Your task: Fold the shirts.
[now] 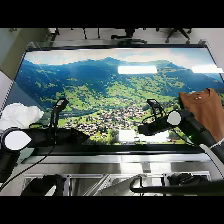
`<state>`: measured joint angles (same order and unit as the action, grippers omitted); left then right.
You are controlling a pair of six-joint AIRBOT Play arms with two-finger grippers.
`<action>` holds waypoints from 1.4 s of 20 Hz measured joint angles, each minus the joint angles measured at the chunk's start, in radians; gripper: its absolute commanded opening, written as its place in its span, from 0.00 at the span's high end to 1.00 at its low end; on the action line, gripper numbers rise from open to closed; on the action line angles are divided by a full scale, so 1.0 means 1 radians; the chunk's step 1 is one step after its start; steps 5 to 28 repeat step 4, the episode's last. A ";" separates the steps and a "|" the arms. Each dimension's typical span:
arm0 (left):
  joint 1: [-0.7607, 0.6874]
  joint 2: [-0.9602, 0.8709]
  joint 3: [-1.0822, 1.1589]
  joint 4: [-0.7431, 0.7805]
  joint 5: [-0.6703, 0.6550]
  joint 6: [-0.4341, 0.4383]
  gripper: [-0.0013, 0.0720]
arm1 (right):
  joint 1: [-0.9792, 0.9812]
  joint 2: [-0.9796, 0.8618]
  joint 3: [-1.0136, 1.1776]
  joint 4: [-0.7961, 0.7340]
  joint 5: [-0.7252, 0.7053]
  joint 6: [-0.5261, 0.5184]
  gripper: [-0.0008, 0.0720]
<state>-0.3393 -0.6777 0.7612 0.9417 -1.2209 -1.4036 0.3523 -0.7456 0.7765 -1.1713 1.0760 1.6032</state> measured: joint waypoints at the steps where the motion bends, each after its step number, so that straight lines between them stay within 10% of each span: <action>1: -0.001 0.013 -0.008 0.000 0.003 0.000 0.96 | 0.003 0.002 -0.003 0.003 0.002 0.000 0.96; 28: -0.002 0.045 -0.020 0.000 0.006 -0.003 0.96 | 0.008 0.005 -0.007 0.003 0.003 0.000 0.96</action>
